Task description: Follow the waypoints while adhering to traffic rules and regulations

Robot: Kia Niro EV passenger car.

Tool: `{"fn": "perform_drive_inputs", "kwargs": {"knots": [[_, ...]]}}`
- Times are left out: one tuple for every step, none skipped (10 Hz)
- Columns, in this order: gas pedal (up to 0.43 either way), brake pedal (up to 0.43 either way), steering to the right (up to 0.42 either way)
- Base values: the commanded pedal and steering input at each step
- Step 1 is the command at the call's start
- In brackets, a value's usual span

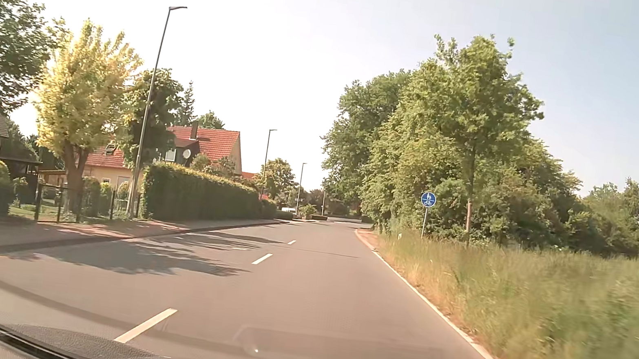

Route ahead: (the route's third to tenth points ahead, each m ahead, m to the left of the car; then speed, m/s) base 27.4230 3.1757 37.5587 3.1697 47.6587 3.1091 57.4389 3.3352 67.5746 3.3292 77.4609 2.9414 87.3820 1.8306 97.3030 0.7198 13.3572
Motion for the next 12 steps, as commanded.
{"fn": "perform_drive_inputs", "kwargs": {"knots": [[0.138, 0.000, 0.000], [0.150, 0.000, -0.001], [0.157, 0.000, -0.001], [0.157, 0.000, -0.002], [0.169, 0.000, -0.005], [0.169, 0.000, -0.006], [0.169, 0.000, -0.006], [0.169, 0.000, -0.006], [0.177, 0.000, -0.006], [0.177, 0.000, -0.006], [0.177, 0.000, -0.005], [0.177, 0.000, -0.005]]}}
